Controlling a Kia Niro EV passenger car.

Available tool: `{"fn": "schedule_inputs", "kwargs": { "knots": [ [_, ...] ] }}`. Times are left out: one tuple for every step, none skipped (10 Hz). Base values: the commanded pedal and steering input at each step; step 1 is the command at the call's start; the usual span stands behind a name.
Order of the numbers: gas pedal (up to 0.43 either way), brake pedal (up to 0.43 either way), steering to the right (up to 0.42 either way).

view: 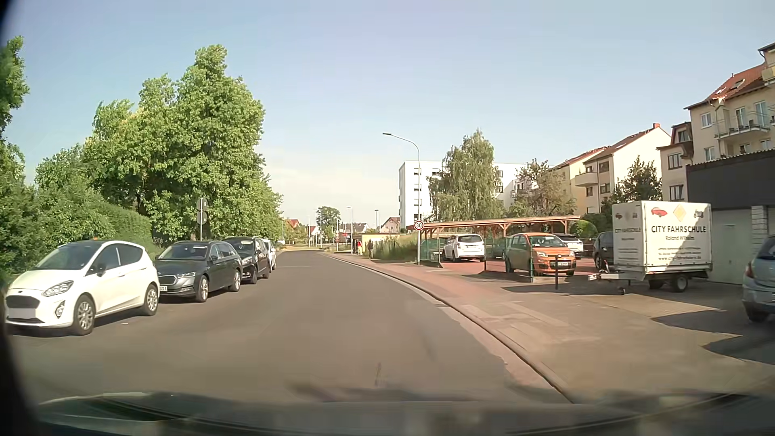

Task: Follow the waypoints while adhering to traffic rules and regulations

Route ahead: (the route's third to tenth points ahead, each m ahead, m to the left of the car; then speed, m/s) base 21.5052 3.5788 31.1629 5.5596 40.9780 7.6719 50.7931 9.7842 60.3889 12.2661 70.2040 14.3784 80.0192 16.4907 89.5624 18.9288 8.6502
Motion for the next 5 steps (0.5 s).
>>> {"fn": "schedule_inputs", "kwargs": {
  "knots": [
    [0.0, 0.012, -0.045],
    [0.0, 0.012, -0.045],
    [0.0, 0.012, -0.046],
    [0.0, 0.012, -0.046],
    [0.0, 0.012, -0.046]
  ]
}}
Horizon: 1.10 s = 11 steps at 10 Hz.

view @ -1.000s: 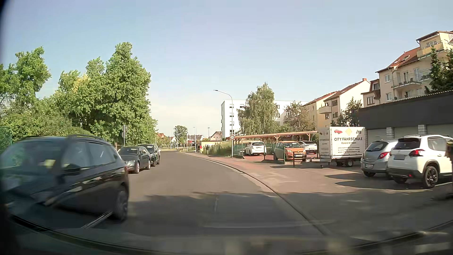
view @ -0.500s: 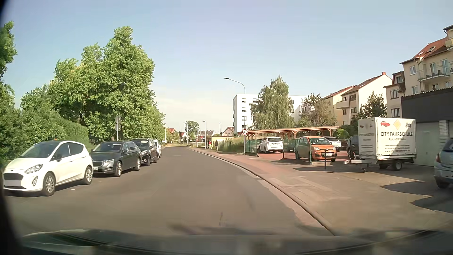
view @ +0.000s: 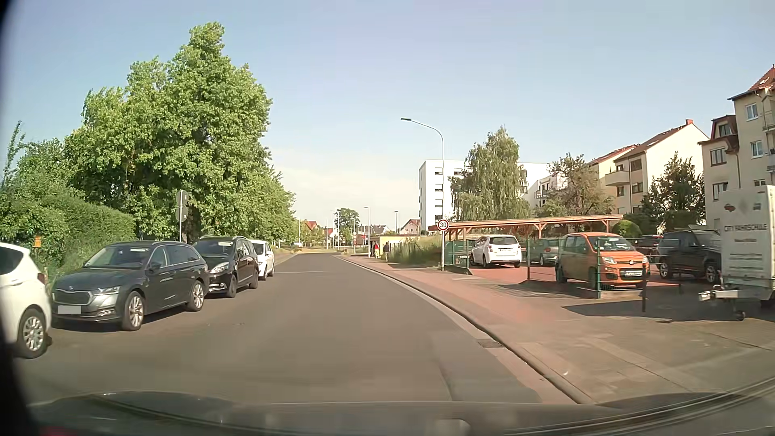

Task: Follow the waypoints while adhering to traffic rules and regulations

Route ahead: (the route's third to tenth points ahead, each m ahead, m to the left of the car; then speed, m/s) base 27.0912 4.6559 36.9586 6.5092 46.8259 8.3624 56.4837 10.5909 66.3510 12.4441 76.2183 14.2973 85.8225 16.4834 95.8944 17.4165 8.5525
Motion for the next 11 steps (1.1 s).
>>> {"fn": "schedule_inputs", "kwargs": {
  "knots": [
    [0.0, 0.012, -0.046],
    [0.0, 0.012, -0.046],
    [0.0, 0.012, -0.046],
    [0.0, 0.012, -0.046],
    [0.0, 0.018, -0.046],
    [0.0, 0.012, -0.045],
    [0.0, 0.012, -0.045],
    [0.0, 0.012, -0.045],
    [0.0, 0.012, -0.045],
    [0.0, 0.012, -0.045],
    [0.0, 0.012, -0.045]
  ]
}}
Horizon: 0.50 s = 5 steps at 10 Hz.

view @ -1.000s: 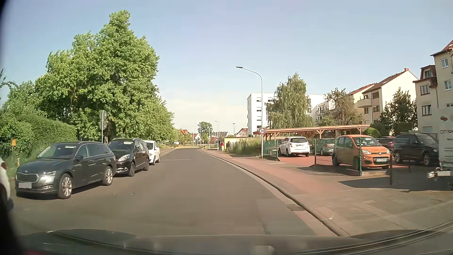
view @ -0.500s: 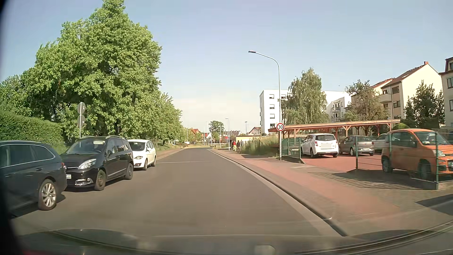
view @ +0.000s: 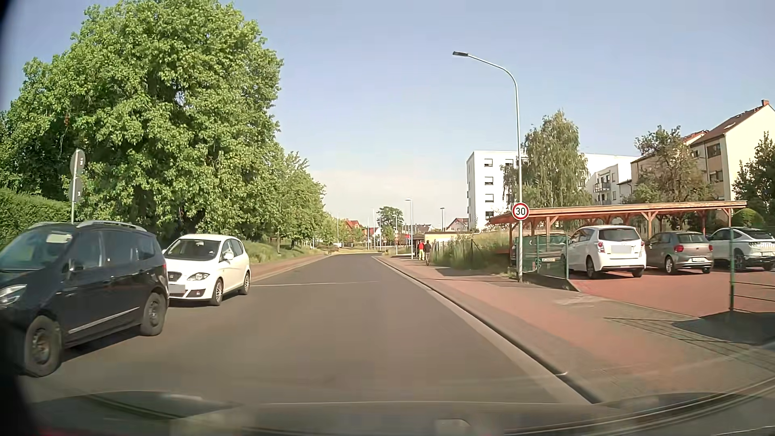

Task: Follow the waypoints while adhering to traffic rules and regulations

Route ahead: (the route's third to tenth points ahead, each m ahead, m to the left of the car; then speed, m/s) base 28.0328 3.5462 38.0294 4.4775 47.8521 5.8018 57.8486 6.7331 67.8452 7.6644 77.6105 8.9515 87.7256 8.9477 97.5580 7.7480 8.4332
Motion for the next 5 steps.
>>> {"fn": "schedule_inputs", "kwargs": {
  "knots": [
    [0.0, 0.012, -0.045],
    [0.0, 0.012, -0.045],
    [0.0, 0.012, -0.043],
    [0.0, 0.012, -0.039],
    [0.0, 0.012, -0.034]
  ]
}}
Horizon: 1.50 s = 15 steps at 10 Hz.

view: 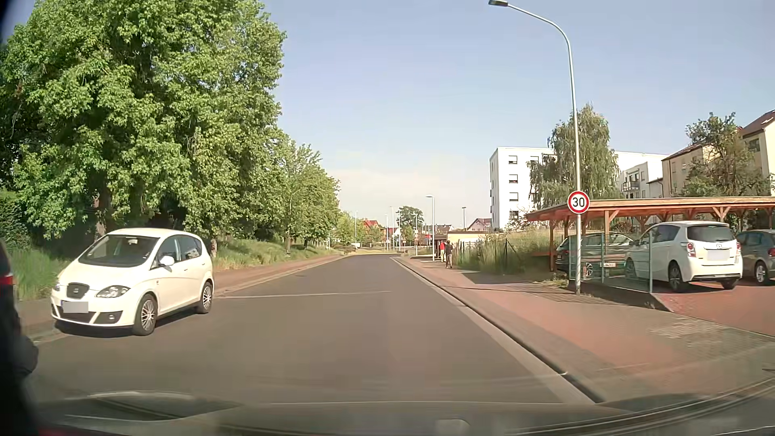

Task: Follow the waypoints while adhering to traffic rules and regulations

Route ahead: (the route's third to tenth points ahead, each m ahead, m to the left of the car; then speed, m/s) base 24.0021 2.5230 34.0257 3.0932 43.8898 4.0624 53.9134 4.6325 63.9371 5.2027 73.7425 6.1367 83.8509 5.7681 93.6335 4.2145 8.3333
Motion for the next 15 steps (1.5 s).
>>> {"fn": "schedule_inputs", "kwargs": {
  "knots": [
    [0.0, 0.012, -0.033],
    [0.008, 0.012, -0.033],
    [0.008, 0.012, -0.032],
    [0.008, 0.012, -0.03],
    [0.008, 0.012, -0.029],
    [0.008, 0.012, -0.029],
    [0.02, 0.012, -0.028],
    [0.02, 0.012, -0.024],
    [0.02, 0.012, -0.02],
    [0.02, 0.012, -0.018],
    [0.02, 0.012, -0.015],
    [0.02, 0.012, -0.01],
    [0.02, 0.012, -0.007],
    [0.02, 0.012, -0.007],
    [0.02, 0.012, -0.006]
  ]
}}
